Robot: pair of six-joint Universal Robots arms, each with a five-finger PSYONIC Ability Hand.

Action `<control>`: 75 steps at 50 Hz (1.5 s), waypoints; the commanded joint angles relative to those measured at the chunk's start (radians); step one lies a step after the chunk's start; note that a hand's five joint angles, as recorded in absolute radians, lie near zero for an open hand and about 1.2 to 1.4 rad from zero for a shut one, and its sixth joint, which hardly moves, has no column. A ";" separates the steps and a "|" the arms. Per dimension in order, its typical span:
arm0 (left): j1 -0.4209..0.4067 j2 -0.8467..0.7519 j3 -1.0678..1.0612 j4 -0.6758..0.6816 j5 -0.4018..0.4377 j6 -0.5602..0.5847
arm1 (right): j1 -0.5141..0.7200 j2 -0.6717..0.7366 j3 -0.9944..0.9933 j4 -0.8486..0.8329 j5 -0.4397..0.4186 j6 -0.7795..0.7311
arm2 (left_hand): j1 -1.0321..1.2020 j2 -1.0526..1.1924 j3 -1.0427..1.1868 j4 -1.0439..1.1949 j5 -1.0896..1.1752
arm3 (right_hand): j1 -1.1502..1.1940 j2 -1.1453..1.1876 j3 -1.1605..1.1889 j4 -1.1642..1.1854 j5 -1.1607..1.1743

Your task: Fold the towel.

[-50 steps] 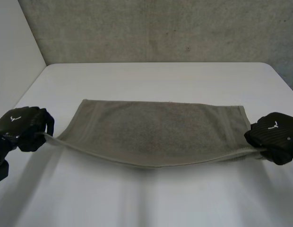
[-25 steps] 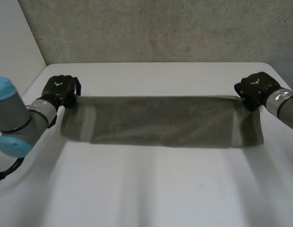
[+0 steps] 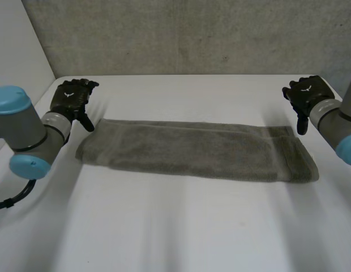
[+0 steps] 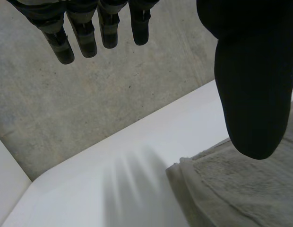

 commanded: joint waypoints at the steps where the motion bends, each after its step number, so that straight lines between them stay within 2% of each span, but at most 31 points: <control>1: 0.005 0.238 -0.236 -0.002 0.010 -0.002 | -0.007 -0.198 0.217 -0.013 -0.009 0.003 | 0.001 0.005 0.005 0.007 -0.029 | -0.063 -0.077 -0.074 -0.093 -0.063; 5: 0.007 0.314 -0.316 0.002 0.012 -0.004 | -0.010 -0.290 0.350 -0.014 -0.007 0.004 | 0.001 0.005 0.005 0.007 -0.029 | -0.063 -0.077 -0.074 -0.093 -0.063; 9: 0.004 0.374 -0.414 0.002 0.010 -0.013 | -0.010 -0.320 0.424 -0.016 -0.006 0.023 | 0.001 0.005 0.005 0.007 -0.029 | -0.063 -0.077 -0.074 -0.093 -0.063; 12: 0.004 0.385 -0.442 0.002 0.010 -0.028 | -0.010 -0.333 0.490 -0.014 -0.010 0.063 | 0.001 0.005 0.005 0.007 -0.029 | 0.032 0.019 0.021 0.003 0.033; 17: 0.007 0.395 -0.518 0.039 0.012 -0.154 | -0.014 -0.335 0.570 -0.037 -0.015 0.104 | 0.001 0.005 0.005 0.007 -0.029 | 0.105 0.092 0.095 0.076 0.106; 23: 0.008 0.395 -0.575 0.126 0.015 -0.251 | -0.058 -0.306 0.685 -0.215 -0.035 0.109 | 0.001 0.005 0.005 0.007 -0.029 | 0.202 0.188 0.191 0.173 0.203; 28: 0.005 0.395 -0.612 0.183 0.016 -0.252 | -0.078 -0.240 0.706 -0.331 -0.061 0.103 | 0.001 0.005 0.005 0.007 -0.029 | 0.284 0.271 0.274 0.255 0.285; 30: 0.002 0.414 -0.649 0.252 0.016 -0.252 | -0.083 -0.223 0.703 -0.338 -0.061 0.106 | 0.001 0.005 0.005 0.007 -0.029 | 0.305 0.291 0.294 0.276 0.306; 34: 0.002 0.435 -0.679 0.307 0.016 -0.249 | -0.096 -0.197 0.695 -0.338 -0.063 0.106 | 0.001 0.005 0.005 0.007 -0.029 | 0.358 0.345 0.347 0.329 0.359; 35: 0.002 0.435 -0.680 0.308 0.016 -0.249 | -0.107 -0.189 0.692 -0.338 -0.063 0.106 | 0.001 0.005 0.005 0.007 -0.029 | 0.416 0.403 0.405 0.387 0.417; 36: 0.002 0.441 -0.693 0.335 0.016 -0.249 | -0.119 -0.183 0.691 -0.338 -0.063 0.104 | 0.002 0.006 0.006 0.008 -0.028 | 0.577 0.563 0.566 0.547 0.577; 37: 0.007 0.444 -0.701 0.347 0.016 -0.249 | -0.119 -0.183 0.691 -0.338 -0.063 0.104 | 0.002 0.006 0.006 0.008 -0.028 | 0.578 0.565 0.567 0.549 0.579; 39: 0.007 0.446 -0.706 0.354 0.016 -0.249 | -0.139 -0.175 0.688 -0.339 -0.055 0.100 | 0.002 0.006 0.006 0.008 -0.028 | 1.039 1.026 1.028 1.010 1.040; 40: 0.008 0.449 -0.710 0.355 0.016 -0.251 | -0.139 -0.175 0.688 -0.339 -0.055 0.100 | 0.002 0.006 0.006 0.008 -0.028 | 1.042 1.029 1.031 1.013 1.043; 41: 0.008 0.449 -0.710 0.355 0.016 -0.251 | -0.150 -0.177 0.686 -0.339 -0.049 0.098 | 0.002 0.006 0.006 0.008 -0.028 | 1.157 1.144 1.146 1.128 1.158; 46: 0.013 0.460 -0.715 0.355 0.018 -0.254 | -0.198 -0.189 0.683 -0.336 -0.041 0.090 | 0.001 0.005 0.005 0.007 -0.029 | 1.158 1.145 1.148 1.129 1.159; 51: 0.016 0.463 -0.724 0.357 0.016 -0.254 | -0.264 -0.191 0.668 -0.335 -0.017 0.000 | 0.001 0.005 0.005 0.007 -0.029 | 1.158 1.145 1.148 1.129 1.159; 53: 0.016 0.464 -0.724 0.357 0.016 -0.254 | -0.311 -0.194 0.636 -0.335 0.031 -0.128 | 0.001 0.005 0.005 0.007 -0.029 | 1.158 1.145 1.148 1.129 1.159; 56: 0.017 0.467 -0.724 0.357 0.016 -0.254 | -0.314 -0.203 0.614 -0.335 0.057 -0.192 | 0.001 0.005 0.005 0.007 -0.029 | 1.158 1.145 1.148 1.129 1.159; 59: 0.017 0.467 -0.723 0.357 0.016 -0.255 | -0.285 -0.217 0.556 -0.333 0.109 -0.266 | 0.001 0.005 0.005 0.007 -0.029 | 1.158 1.145 1.148 1.129 1.159; 61: 0.017 0.467 -0.723 0.357 0.016 -0.255 | -0.145 -0.259 0.472 -0.327 0.149 -0.263 | 0.001 0.005 0.005 0.007 -0.029 | 1.158 1.145 1.148 1.129 1.159; 62: 0.017 0.467 -0.723 0.357 0.016 -0.255 | -0.144 -0.260 0.471 -0.327 0.149 -0.263 | 0.001 0.005 0.005 0.007 -0.029 | 1.158 1.145 1.148 1.129 1.159; 64: 0.022 0.467 -0.721 0.357 0.016 -0.255 | 0.033 -0.264 0.362 -0.300 0.174 -0.263 | 0.001 0.005 0.005 0.007 -0.029 | 1.158 1.145 1.148 1.129 1.159; 65: 0.022 0.467 -0.721 0.357 0.016 -0.255 | 0.034 -0.264 0.361 -0.300 0.174 -0.263 | 0.001 0.005 0.005 0.007 -0.029 | 1.158 1.145 1.148 1.129 1.159; 66: 0.024 0.467 -0.721 0.357 0.016 -0.255 | 0.116 -0.243 0.302 -0.283 0.183 -0.266 | 0.001 0.005 0.005 0.007 -0.029 | 1.158 1.145 1.148 1.129 1.159; 67: 0.024 0.467 -0.721 0.357 0.016 -0.255 | 0.117 -0.243 0.301 -0.283 0.183 -0.266 | 0.001 0.005 0.005 0.007 -0.029 | 1.158 1.145 1.148 1.129 1.159; 69: 0.025 0.467 -0.721 0.358 0.016 -0.255 | 0.305 -0.180 0.175 -0.249 0.195 -0.272 | 0.001 0.005 0.005 0.007 -0.029 | 1.158 1.145 1.148 1.129 1.159; 70: 0.025 0.466 -0.723 0.358 0.016 -0.255 | 0.306 -0.180 0.174 -0.249 0.195 -0.272 | 0.001 0.005 0.005 0.007 -0.029 | 1.158 1.145 1.148 1.129 1.159; 72: 0.024 0.466 -0.723 0.358 0.016 -0.254 | 0.489 -0.076 0.058 -0.234 0.188 -0.270 | 0.001 0.005 0.005 0.007 -0.029 | 1.158 1.145 1.148 1.129 1.159; 75: 0.024 0.464 -0.723 0.358 0.016 -0.254 | 0.549 -0.019 0.016 -0.232 0.175 -0.270 | 0.001 0.005 0.005 0.007 -0.029 | 1.158 1.145 1.148 1.129 1.159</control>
